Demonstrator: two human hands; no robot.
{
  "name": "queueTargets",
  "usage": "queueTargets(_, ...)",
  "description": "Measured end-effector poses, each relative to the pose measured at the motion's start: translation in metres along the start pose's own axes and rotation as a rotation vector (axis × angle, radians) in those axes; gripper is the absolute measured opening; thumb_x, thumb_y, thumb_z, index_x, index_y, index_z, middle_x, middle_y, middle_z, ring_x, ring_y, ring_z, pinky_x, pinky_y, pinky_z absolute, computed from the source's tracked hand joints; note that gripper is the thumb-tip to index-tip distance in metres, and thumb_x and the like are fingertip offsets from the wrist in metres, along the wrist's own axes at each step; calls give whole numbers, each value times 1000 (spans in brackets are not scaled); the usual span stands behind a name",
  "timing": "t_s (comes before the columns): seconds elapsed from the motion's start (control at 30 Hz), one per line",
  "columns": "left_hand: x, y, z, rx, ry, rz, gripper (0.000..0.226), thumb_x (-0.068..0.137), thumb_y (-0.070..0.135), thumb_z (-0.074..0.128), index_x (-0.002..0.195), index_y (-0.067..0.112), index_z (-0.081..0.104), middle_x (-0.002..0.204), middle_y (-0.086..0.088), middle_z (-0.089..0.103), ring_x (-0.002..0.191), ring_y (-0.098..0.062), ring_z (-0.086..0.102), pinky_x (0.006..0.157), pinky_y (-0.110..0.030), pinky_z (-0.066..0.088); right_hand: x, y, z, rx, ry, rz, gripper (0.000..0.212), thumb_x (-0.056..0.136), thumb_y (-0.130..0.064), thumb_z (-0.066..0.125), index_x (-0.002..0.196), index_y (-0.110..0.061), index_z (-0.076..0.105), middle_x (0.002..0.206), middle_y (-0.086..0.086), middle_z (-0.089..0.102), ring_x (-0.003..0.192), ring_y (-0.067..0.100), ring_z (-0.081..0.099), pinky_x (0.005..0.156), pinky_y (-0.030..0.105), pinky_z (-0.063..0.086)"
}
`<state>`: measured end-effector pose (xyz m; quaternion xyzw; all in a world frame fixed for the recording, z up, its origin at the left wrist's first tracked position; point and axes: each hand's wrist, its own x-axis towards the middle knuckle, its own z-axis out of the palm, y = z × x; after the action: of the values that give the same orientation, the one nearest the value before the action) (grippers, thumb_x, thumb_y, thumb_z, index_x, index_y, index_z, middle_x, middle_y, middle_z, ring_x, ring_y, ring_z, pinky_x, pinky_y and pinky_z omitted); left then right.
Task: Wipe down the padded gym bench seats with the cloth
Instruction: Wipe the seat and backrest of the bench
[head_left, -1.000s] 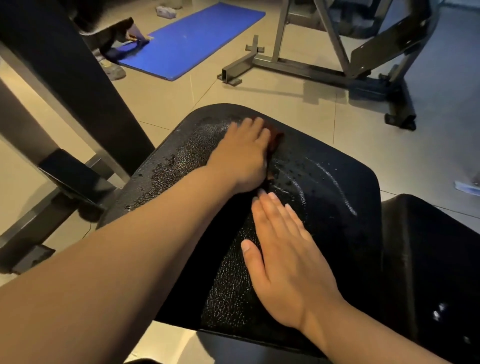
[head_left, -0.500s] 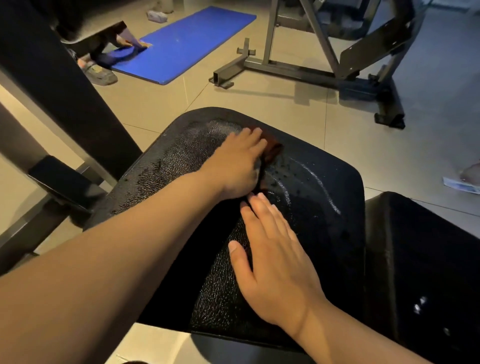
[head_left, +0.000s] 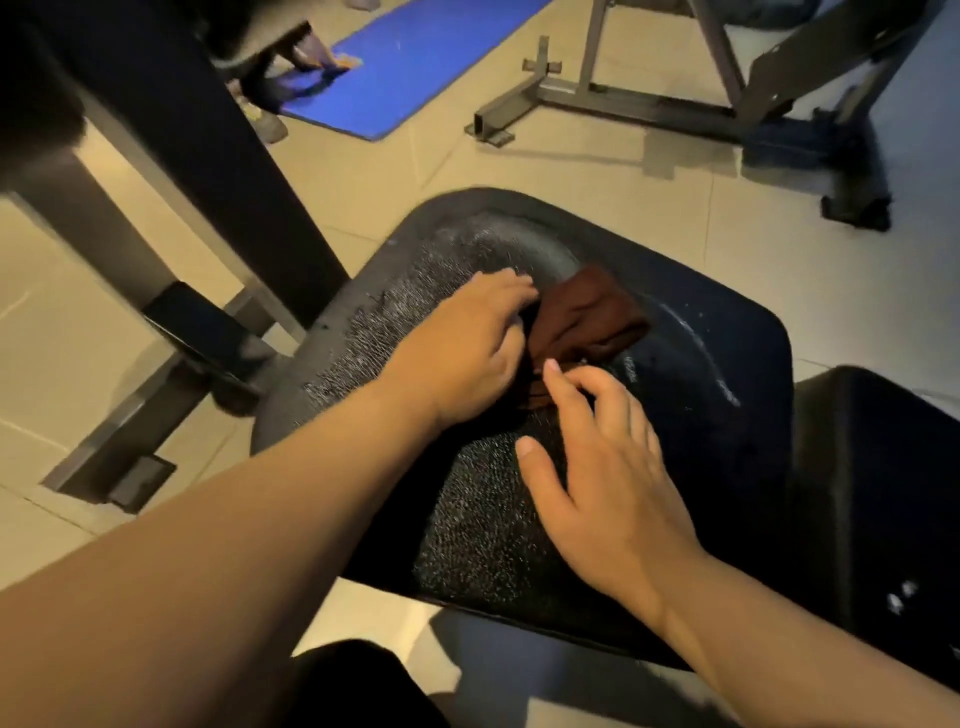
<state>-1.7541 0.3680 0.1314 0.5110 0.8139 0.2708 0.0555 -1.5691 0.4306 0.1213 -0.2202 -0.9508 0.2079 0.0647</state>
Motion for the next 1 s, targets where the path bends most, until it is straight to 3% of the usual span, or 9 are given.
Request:
queueTargets(0.07,-4,1,-3,-7,20,-5,67,86,36,24,132,2,58,143,-14,54,141,-26,40,120,-31,21,19,-7,-4,167,52,177,51,98,-55,38,137,-23,46,147,-3,26,142,18,23,116,37,23)
queueTargets(0.17,-4,-2,-6,-36,8,-29,74,85,43,22,137,1,56,147,-13,51,143,-24,36,118,-25,18,71,-24,-8,362,115,407,37,99,-53,46,114,-19,48,145,5,29,137,29,32,115,44,29)
queueTargets(0.37,-2,-1,-9,-39,3,-29,60,90,34,30,136,6,56,150,-11,48,145,-21,33,118,-24,18,77,-21,-3,13,118,94,49,100,-22,44,146,-30,30,136,7,31,128,29,32,117,44,16)
queueTargets(0.47,-1,-2,-7,2,-4,11,56,91,31,33,137,10,55,152,-7,45,146,-20,31,120,-25,15,55,19,-18,-223,152,50,54,89,-20,43,142,-22,46,123,9,43,117,32,42,107,46,24)
queueTargets(0.6,8,-6,-2,188,-81,79,64,89,30,35,151,14,41,160,-2,32,151,-15,19,124,-31,4,85,44,-44,96,56,249,40,89,-3,50,127,-13,48,157,9,25,147,28,23,123,44,19)
queueTargets(0.67,11,-6,-1,226,-101,88,67,87,29,35,152,14,38,162,-2,29,151,-15,18,125,-34,4,100,26,-39,165,25,164,54,90,-2,48,142,-14,42,163,6,21,150,25,20,124,42,18)
queueTargets(0.77,11,-6,0,211,-116,105,71,84,29,31,153,14,36,162,-2,29,151,-17,19,124,-34,3,83,2,-22,110,4,-7,70,96,-9,45,160,-21,19,163,5,19,151,23,12,125,40,15)
queueTargets(0.87,11,-7,1,195,-101,97,72,85,34,23,153,15,37,162,-2,29,151,-16,18,122,-29,-1,42,18,-25,-5,-58,-96,67,100,-19,44,160,-32,17,157,0,16,144,20,12,121,40,19)
queueTargets(1.0,12,-6,1,236,-90,88,64,92,33,29,153,17,36,163,2,25,152,-11,15,121,-25,-5,51,68,-41,-88,-17,30,69,97,-13,45,160,-31,21,161,4,19,148,26,14,124,42,11)
